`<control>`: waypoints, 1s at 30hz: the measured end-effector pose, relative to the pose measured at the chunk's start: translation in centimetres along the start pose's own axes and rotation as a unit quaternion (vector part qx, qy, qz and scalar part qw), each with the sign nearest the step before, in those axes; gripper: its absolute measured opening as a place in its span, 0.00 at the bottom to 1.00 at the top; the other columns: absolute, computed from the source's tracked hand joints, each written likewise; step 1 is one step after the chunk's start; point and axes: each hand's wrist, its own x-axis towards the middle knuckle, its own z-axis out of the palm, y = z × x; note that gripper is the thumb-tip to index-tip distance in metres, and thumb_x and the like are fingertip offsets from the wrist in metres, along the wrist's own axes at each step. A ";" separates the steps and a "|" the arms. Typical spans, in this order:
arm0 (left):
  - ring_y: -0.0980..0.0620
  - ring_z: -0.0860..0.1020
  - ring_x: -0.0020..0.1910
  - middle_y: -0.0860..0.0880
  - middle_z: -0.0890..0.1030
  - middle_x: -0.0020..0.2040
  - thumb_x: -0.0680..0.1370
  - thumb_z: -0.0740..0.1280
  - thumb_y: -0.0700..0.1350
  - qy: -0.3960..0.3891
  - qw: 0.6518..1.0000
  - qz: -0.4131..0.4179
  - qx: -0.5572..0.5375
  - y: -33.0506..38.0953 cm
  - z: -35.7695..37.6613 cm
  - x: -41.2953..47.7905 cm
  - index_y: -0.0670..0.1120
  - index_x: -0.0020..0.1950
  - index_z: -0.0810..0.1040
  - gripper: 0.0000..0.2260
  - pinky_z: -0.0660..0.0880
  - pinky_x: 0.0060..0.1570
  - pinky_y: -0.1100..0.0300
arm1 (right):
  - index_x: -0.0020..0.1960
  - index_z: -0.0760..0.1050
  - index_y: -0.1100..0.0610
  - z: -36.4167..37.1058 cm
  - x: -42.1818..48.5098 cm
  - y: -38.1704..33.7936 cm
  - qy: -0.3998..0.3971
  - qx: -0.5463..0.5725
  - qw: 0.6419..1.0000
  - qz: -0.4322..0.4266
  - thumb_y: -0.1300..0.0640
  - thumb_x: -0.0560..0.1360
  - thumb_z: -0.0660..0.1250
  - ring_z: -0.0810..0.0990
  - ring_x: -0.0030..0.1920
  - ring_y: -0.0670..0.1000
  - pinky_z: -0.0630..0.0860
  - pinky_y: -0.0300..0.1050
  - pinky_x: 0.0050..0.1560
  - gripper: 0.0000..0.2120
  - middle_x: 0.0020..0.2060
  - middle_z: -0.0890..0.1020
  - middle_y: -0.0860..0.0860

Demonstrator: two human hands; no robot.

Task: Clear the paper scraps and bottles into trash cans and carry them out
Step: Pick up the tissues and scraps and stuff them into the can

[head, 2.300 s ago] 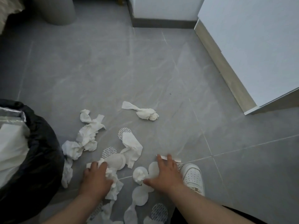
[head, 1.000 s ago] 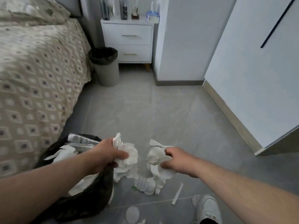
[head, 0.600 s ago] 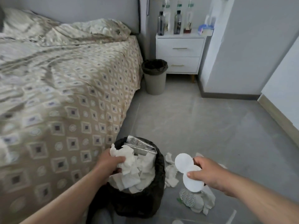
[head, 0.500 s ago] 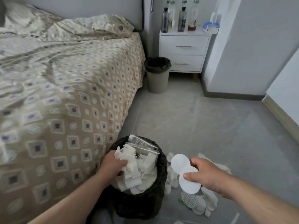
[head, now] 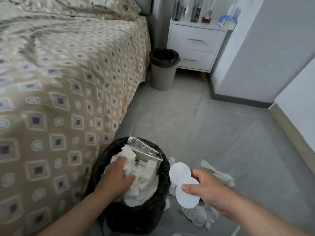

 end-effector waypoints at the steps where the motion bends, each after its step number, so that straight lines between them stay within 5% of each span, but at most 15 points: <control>1: 0.46 0.67 0.68 0.46 0.67 0.69 0.67 0.67 0.61 0.015 1.000 0.015 0.003 -0.3 -0.4 -0.4 0.49 0.73 0.60 0.38 0.66 0.65 0.54 | 0.49 0.76 0.52 0.1 -0.1 -0.2 0.000 -0.004 1.000 -0.002 0.57 0.72 0.71 0.81 0.42 0.46 0.73 0.38 0.35 0.07 0.44 0.83 0.48; 5: 0.52 0.65 0.70 0.53 0.65 0.71 0.63 0.57 0.68 0.102 0.990 0.099 -0.005 -0.8 -2.9 -1.9 0.49 0.74 0.59 0.43 0.60 0.66 0.60 | 0.47 0.76 0.51 1.6 0.5 -1.8 0.000 -0.036 0.999 -0.028 0.57 0.72 0.71 0.80 0.42 0.46 0.76 0.38 0.38 0.06 0.43 0.83 0.47; 9: 0.61 0.64 0.69 0.62 0.63 0.69 0.67 0.55 0.66 0.073 0.979 0.149 -0.121 -2.4 -3.3 -2.6 0.59 0.71 0.59 0.33 0.58 0.65 0.66 | 0.45 0.76 0.52 4.8 3.7 -3.8 0.005 -0.060 0.997 -0.043 0.53 0.70 0.72 0.78 0.37 0.46 0.74 0.40 0.36 0.06 0.39 0.81 0.47; 12: 0.67 0.56 0.73 0.70 0.56 0.72 0.71 0.56 0.69 0.034 0.971 0.185 -0.148 -4.1 -1.8 -2.6 0.64 0.68 0.57 0.27 0.52 0.71 0.68 | 0.49 0.78 0.50 7.8 6.6 -5.0 -0.007 -0.067 0.997 -0.049 0.53 0.70 0.72 0.82 0.45 0.48 0.79 0.46 0.49 0.08 0.44 0.83 0.46; 16: 0.61 0.58 0.74 0.59 0.58 0.74 0.71 0.55 0.66 0.046 0.979 0.164 -0.116 -4.7 -1.7 -2.1 0.56 0.73 0.56 0.32 0.52 0.70 0.68 | 0.45 0.75 0.48 10.0 8.9 -5.1 0.009 -0.132 0.991 -0.026 0.50 0.70 0.72 0.81 0.49 0.54 0.79 0.48 0.52 0.07 0.43 0.81 0.48; 19: 0.52 0.58 0.75 0.53 0.60 0.74 0.67 0.56 0.66 0.100 0.983 0.148 -0.036 -4.6 -2.1 -2.0 0.48 0.75 0.59 0.39 0.54 0.71 0.62 | 0.63 0.70 0.50 10.1 8.8 -5.1 0.054 -0.234 0.970 -0.037 0.47 0.71 0.70 0.77 0.59 0.53 0.72 0.42 0.52 0.23 0.57 0.77 0.50; 21: 0.54 0.47 0.76 0.53 0.52 0.77 0.63 0.56 0.70 0.088 0.989 0.116 0.026 -4.8 -2.0 -2.2 0.50 0.77 0.52 0.46 0.50 0.73 0.58 | 0.70 0.63 0.49 10.2 8.4 -4.6 0.065 -0.323 0.936 -0.123 0.45 0.70 0.70 0.70 0.67 0.53 0.69 0.44 0.62 0.32 0.65 0.70 0.50; 25: 0.56 0.32 0.73 0.51 0.38 0.77 0.59 0.57 0.76 0.039 0.991 0.086 0.092 -5.9 -1.2 -2.5 0.53 0.76 0.38 0.54 0.39 0.71 0.60 | 0.76 0.48 0.44 11.6 9.1 -3.5 -0.020 -0.424 0.893 -0.151 0.41 0.67 0.71 0.51 0.76 0.55 0.55 0.50 0.74 0.46 0.77 0.50 0.48; 30: 0.56 0.30 0.73 0.54 0.33 0.74 0.58 0.58 0.78 0.030 0.987 0.093 0.125 -6.1 -1.1 -2.5 0.56 0.71 0.31 0.55 0.38 0.72 0.58 | 0.76 0.45 0.46 13.1 10.5 -1.9 -0.079 -0.449 0.884 -0.106 0.41 0.69 0.70 0.52 0.75 0.60 0.59 0.56 0.73 0.46 0.78 0.49 0.53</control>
